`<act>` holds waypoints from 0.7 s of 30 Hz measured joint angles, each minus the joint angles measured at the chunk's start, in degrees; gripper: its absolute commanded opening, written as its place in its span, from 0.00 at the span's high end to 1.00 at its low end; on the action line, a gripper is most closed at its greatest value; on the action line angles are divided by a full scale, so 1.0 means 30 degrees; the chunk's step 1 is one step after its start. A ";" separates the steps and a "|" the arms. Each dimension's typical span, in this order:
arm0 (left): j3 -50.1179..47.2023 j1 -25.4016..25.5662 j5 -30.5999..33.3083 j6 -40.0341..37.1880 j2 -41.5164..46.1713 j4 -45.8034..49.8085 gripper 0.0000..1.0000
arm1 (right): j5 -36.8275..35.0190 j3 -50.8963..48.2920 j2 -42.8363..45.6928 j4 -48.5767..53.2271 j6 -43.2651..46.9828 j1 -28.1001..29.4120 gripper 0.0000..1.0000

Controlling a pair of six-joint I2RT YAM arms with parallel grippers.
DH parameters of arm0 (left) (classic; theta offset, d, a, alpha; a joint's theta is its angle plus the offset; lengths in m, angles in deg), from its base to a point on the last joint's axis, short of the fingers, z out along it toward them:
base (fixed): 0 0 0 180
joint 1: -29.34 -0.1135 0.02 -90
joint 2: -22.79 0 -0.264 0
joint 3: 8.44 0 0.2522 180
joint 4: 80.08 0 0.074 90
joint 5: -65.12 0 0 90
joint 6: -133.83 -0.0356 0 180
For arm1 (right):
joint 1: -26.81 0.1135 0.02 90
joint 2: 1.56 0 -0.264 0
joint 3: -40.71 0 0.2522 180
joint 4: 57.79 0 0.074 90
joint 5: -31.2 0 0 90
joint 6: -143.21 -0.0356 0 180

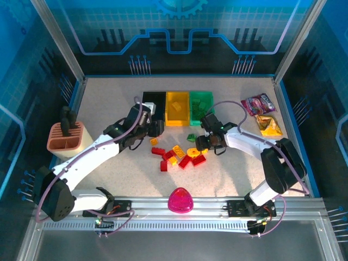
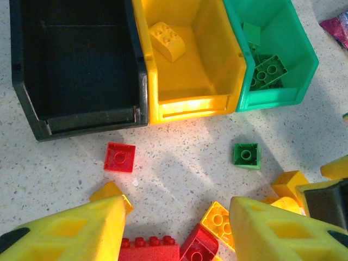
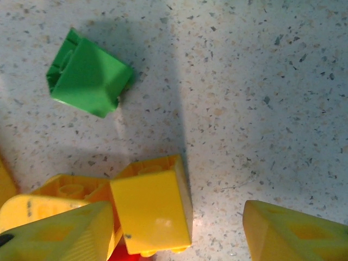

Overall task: Sort the legos into containers by color
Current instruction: Pick up the lego from the center of the table.

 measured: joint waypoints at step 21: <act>-0.1588 0.0000 0.0379 0.0393 0.0780 -0.0306 0.47 | -0.0255 0.0831 -0.1472 -0.0131 -0.0372 0.0597 0.35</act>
